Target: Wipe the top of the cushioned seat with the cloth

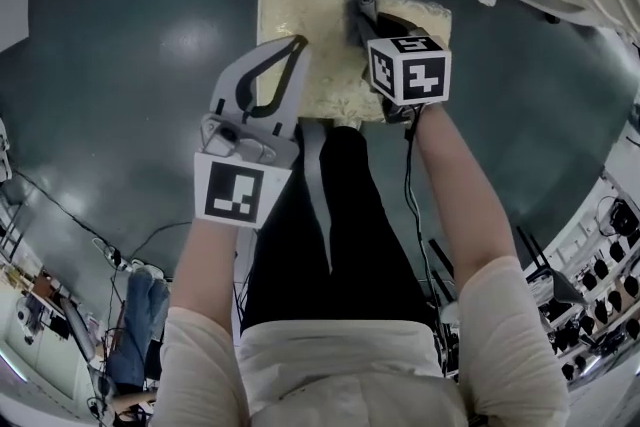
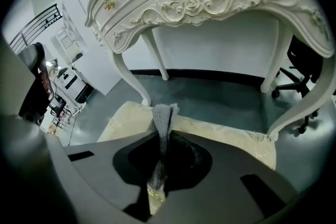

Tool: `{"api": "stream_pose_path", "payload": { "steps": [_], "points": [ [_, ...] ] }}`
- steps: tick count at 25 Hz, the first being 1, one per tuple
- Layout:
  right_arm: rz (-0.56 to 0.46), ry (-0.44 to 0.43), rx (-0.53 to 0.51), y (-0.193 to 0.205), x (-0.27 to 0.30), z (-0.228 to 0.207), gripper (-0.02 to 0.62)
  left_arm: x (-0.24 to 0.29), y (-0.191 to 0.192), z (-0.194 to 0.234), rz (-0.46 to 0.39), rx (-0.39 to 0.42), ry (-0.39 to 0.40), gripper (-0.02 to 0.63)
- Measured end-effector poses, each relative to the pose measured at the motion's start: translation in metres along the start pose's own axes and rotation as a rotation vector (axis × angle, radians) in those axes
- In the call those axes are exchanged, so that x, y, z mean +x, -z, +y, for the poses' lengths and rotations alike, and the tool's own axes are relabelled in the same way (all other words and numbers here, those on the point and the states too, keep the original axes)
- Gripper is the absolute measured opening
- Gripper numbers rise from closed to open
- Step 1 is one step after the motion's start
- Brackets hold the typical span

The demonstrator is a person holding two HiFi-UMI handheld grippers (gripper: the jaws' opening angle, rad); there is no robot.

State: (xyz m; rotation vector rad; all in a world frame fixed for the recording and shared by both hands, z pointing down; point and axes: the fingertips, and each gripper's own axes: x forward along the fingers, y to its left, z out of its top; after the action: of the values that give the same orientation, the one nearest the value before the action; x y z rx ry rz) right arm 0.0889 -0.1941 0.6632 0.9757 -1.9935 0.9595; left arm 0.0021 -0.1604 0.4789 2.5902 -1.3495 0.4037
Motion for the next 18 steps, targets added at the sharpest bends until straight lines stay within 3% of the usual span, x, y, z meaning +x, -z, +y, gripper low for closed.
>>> {"api": "stream_pose_path", "payload": {
  "steps": [18],
  "points": [
    [0.015,0.182,0.012,0.035,-0.057,-0.102,0.031,0.055,-0.012,-0.070,0.002,0.024,0.083,0.002]
  ]
}}
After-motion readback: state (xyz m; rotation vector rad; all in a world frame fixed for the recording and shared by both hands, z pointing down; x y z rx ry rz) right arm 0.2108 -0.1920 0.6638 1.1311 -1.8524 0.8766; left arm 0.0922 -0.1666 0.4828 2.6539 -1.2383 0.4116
